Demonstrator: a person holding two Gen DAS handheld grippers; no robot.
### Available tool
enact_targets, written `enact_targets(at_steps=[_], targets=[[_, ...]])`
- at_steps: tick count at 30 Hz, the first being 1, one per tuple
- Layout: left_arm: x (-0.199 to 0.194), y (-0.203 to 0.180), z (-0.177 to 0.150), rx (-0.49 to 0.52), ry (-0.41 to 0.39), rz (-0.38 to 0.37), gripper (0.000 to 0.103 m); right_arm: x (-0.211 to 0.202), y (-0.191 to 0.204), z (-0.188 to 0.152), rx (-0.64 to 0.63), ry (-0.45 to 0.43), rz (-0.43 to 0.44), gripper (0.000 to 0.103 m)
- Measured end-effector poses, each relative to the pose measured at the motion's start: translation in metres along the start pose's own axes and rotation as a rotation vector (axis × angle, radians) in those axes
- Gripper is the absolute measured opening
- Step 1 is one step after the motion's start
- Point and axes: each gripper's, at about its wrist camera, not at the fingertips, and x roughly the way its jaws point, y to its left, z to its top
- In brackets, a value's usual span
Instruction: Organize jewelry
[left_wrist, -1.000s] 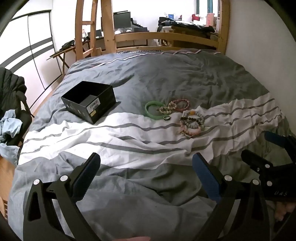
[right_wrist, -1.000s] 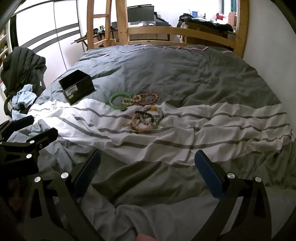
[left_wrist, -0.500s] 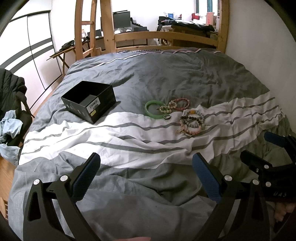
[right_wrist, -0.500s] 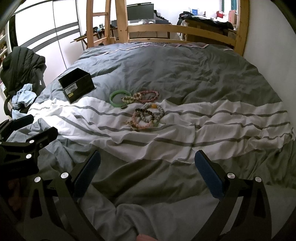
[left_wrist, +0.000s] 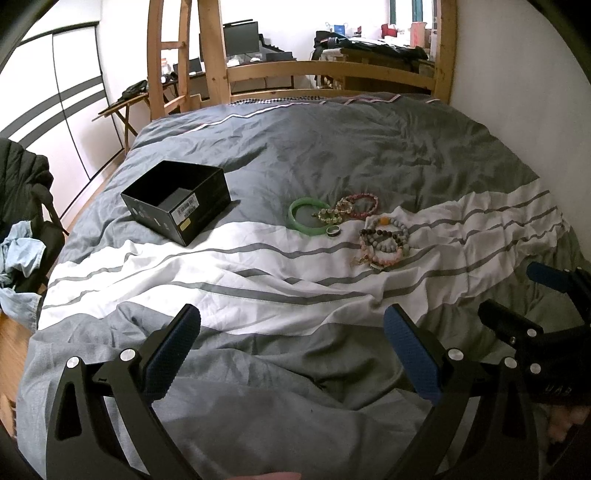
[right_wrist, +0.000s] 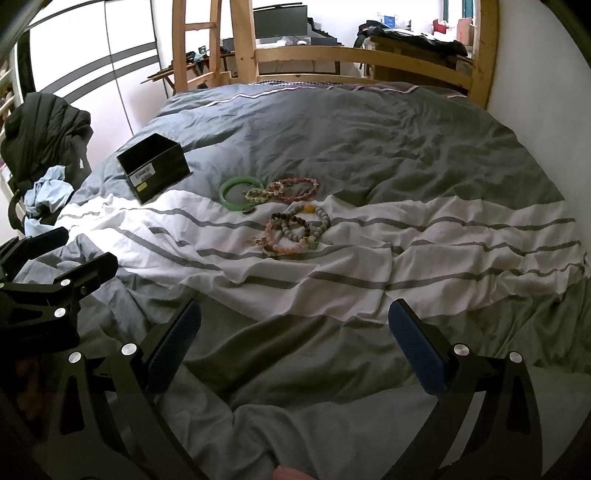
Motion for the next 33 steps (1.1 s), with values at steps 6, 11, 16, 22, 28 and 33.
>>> enact_targets(at_steps=[6, 11, 16, 22, 28, 33], targets=[[0.0002, -0.0002, -0.0003, -0.001, 0.0, 0.0, 0.098, 0.0001, -0.0006, -0.0001, -0.001, 0.0, 0.0, 0.1], [0.0002, -0.0006, -0.0002, 0.001, 0.002, 0.0, 0.098, 0.0002, -0.0007, -0.0001, 0.0, 0.0, 0.0, 0.1], [0.0004, -0.0003, -0.0004, 0.001, 0.003, 0.001, 0.098, 0.0002, -0.0004, 0.0001, -0.002, 0.003, 0.0, 0.1], [0.0009, -0.0008, 0.0, 0.0, 0.004, 0.0, 0.098, 0.0017, -0.0006, -0.0021, -0.002, 0.004, -0.001, 0.1], [0.0007, -0.001, 0.0001, 0.002, 0.005, 0.001, 0.098, 0.0018, -0.0004, -0.0022, -0.004, 0.006, -0.001, 0.1], [0.0009, -0.0013, 0.0003, 0.002, 0.007, 0.003, 0.098, 0.002, -0.0007, -0.0019, -0.002, 0.007, -0.001, 0.1]])
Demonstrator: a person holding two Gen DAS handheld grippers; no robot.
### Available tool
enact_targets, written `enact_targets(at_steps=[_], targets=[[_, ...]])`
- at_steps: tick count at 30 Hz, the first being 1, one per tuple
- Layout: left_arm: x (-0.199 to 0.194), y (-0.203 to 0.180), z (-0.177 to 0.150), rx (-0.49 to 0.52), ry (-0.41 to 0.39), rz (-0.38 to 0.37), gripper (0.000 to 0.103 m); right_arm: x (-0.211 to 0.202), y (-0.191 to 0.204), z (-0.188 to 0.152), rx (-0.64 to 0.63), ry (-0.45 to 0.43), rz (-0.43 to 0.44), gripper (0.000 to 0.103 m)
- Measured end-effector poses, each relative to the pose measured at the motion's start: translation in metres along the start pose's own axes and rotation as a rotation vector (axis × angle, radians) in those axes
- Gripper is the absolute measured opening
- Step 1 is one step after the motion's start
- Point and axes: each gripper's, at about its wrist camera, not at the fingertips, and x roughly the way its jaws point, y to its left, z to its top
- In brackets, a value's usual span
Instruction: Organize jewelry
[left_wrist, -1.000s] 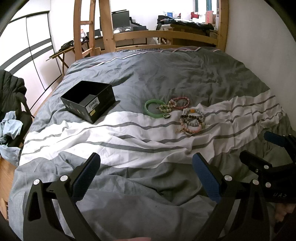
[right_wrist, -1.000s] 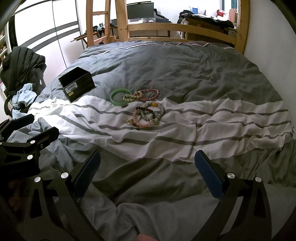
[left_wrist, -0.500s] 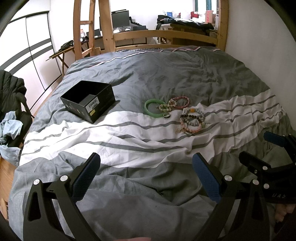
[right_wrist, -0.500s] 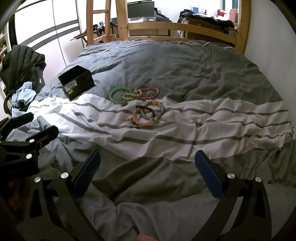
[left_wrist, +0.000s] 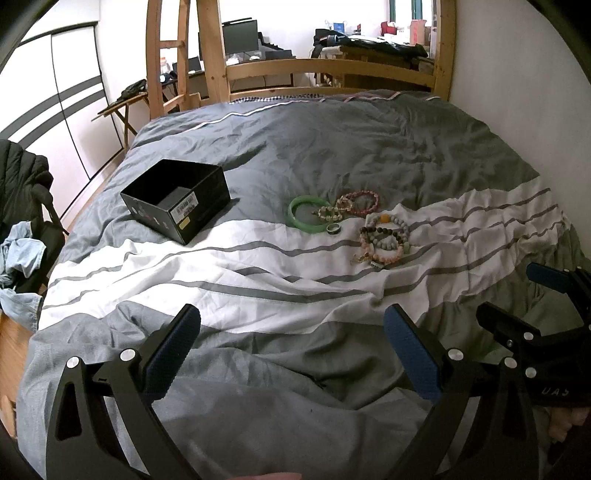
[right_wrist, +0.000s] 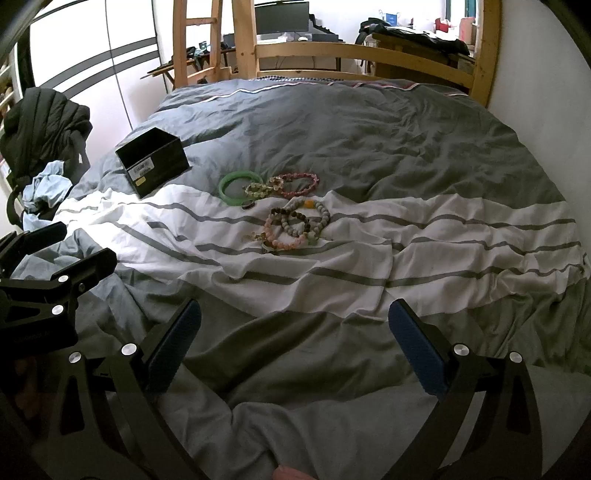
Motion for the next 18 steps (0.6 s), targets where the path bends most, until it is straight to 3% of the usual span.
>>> enact_targets(at_steps=[10, 18], targets=[[0.01, 0.005, -0.003, 0.0, 0.018, 0.003, 0.098, 0.008, -0.002, 0.0, -0.003, 0.025, -0.003, 0.1], [0.044, 0.002, 0.026, -0.008, 0.103, -0.028, 0.098, 0.023, -0.016, 0.012, 0.008, 0.033, -0.012, 0.1]])
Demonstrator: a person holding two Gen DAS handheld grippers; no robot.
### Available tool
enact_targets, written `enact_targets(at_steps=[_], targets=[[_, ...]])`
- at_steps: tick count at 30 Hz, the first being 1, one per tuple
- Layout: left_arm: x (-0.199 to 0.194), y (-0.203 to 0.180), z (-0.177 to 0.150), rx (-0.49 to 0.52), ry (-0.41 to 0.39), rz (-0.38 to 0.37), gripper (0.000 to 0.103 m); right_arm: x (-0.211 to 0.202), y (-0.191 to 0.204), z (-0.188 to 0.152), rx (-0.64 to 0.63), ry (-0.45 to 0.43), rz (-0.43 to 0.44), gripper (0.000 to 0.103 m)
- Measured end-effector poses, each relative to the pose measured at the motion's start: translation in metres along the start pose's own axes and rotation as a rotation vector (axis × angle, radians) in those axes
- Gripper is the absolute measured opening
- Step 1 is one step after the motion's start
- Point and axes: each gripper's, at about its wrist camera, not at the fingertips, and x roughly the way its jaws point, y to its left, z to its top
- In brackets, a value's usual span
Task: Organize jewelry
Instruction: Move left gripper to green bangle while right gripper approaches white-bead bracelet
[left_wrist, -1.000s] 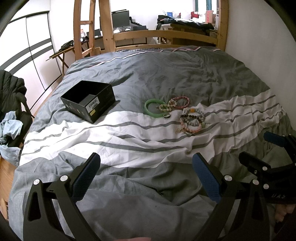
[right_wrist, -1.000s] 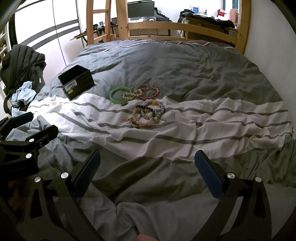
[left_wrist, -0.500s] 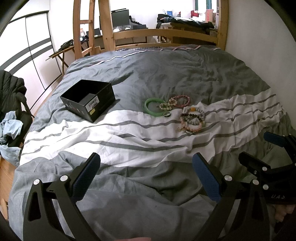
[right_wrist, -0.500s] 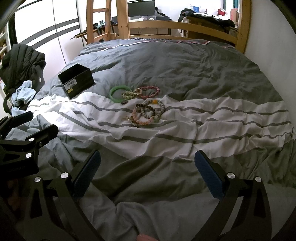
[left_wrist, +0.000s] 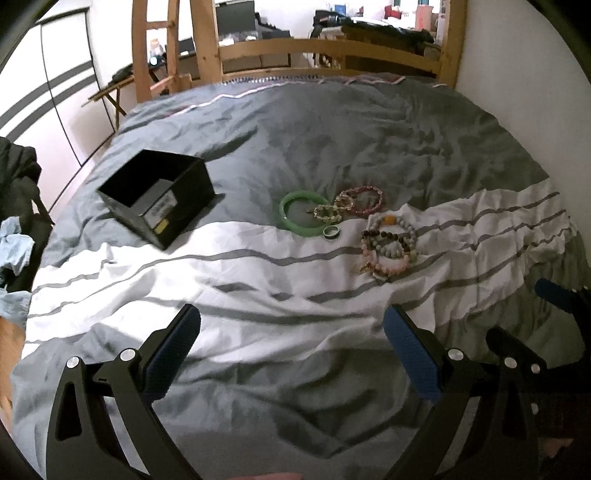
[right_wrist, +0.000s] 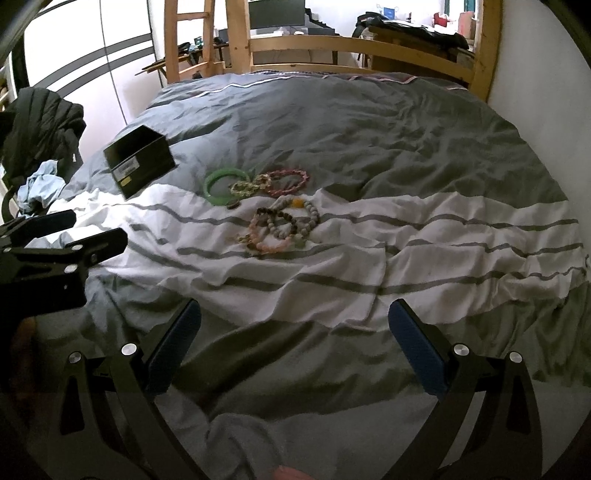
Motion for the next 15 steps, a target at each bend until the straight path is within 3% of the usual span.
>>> enact_targets(at_steps=[15], targets=[[0.093, -0.017, 0.059, -0.036, 0.172, -0.053, 0.098, 0.059, -0.019, 0.037, -0.02, 0.048, 0.063, 0.1]])
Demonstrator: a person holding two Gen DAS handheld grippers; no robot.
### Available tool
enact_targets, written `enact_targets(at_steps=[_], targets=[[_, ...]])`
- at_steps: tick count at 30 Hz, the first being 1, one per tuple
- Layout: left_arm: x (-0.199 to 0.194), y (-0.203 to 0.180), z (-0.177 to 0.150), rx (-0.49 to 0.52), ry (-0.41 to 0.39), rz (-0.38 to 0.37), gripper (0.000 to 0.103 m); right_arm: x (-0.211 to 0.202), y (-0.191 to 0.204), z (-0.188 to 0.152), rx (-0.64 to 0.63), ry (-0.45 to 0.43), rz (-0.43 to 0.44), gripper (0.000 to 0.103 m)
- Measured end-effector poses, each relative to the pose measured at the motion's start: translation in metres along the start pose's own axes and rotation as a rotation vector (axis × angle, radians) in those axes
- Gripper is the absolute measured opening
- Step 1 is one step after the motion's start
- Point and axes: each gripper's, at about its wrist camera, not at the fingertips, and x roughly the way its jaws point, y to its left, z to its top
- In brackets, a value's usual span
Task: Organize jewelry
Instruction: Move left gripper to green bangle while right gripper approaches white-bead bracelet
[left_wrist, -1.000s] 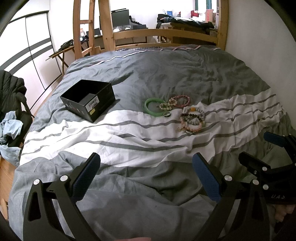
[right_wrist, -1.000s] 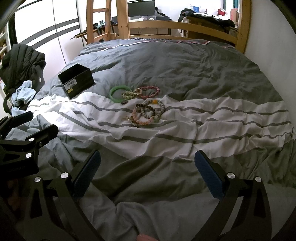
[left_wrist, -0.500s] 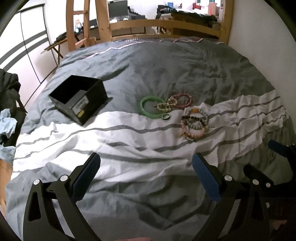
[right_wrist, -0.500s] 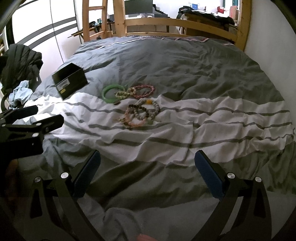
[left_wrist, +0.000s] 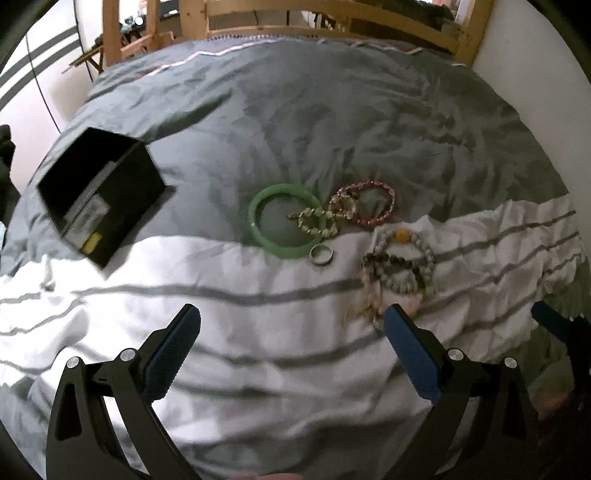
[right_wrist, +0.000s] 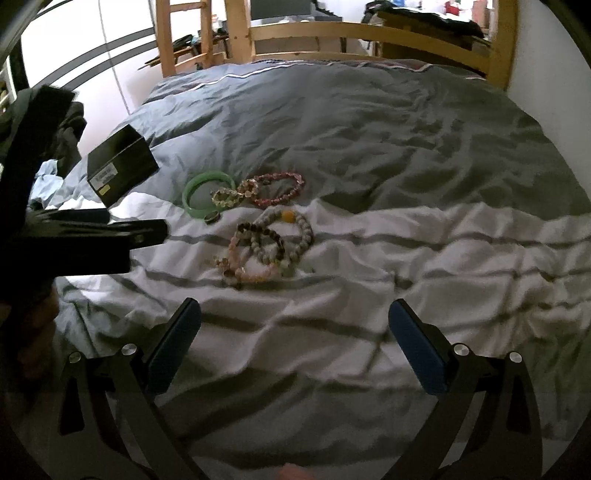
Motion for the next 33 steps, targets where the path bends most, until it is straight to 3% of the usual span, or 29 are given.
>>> enact_targets(at_steps=[7, 11, 13, 15, 17, 19, 20, 23, 26, 27, 33], targets=[[0.047, -0.014, 0.028, 0.071, 0.052, 0.068, 0.098, 0.056, -0.003, 0.021, -0.018, 0.046, 0.048, 0.1], [0.077, -0.021, 0.038, 0.123, 0.041, 0.167, 0.098, 0.093, 0.003, 0.032, -0.045, 0.063, 0.053, 0.1], [0.092, -0.023, 0.038, 0.164, 0.046, 0.197, 0.098, 0.121, 0.001, 0.032, -0.042, 0.134, 0.028, 0.1], [0.102, -0.02, 0.036, 0.167, 0.052, 0.177, 0.098, 0.134, -0.002, 0.027, -0.038, 0.147, 0.026, 0.1], [0.1, -0.008, 0.031, 0.116, 0.015, 0.103, 0.098, 0.133, 0.0, 0.027, -0.055, 0.131, 0.017, 0.1], [0.099, 0.002, 0.033, 0.072, 0.03, 0.045, 0.098, 0.132, -0.002, 0.027, -0.047, 0.123, 0.032, 0.1], [0.096, 0.005, 0.036, 0.055, 0.036, 0.028, 0.098, 0.131, -0.003, 0.028, -0.038, 0.119, 0.041, 0.098], [0.093, 0.004, 0.037, 0.034, 0.041, 0.026, 0.096, 0.125, -0.007, 0.028, -0.022, 0.091, 0.032, 0.074], [0.085, -0.001, 0.037, 0.056, 0.016, 0.034, 0.078, 0.119, -0.009, 0.03, -0.011, 0.066, 0.023, 0.049], [0.082, -0.003, 0.038, 0.059, 0.005, 0.024, 0.065, 0.117, -0.01, 0.031, -0.009, 0.057, 0.02, 0.042], [0.067, -0.002, 0.039, 0.028, -0.039, -0.054, 0.039, 0.096, -0.018, 0.037, 0.024, -0.02, 0.038, 0.019]])
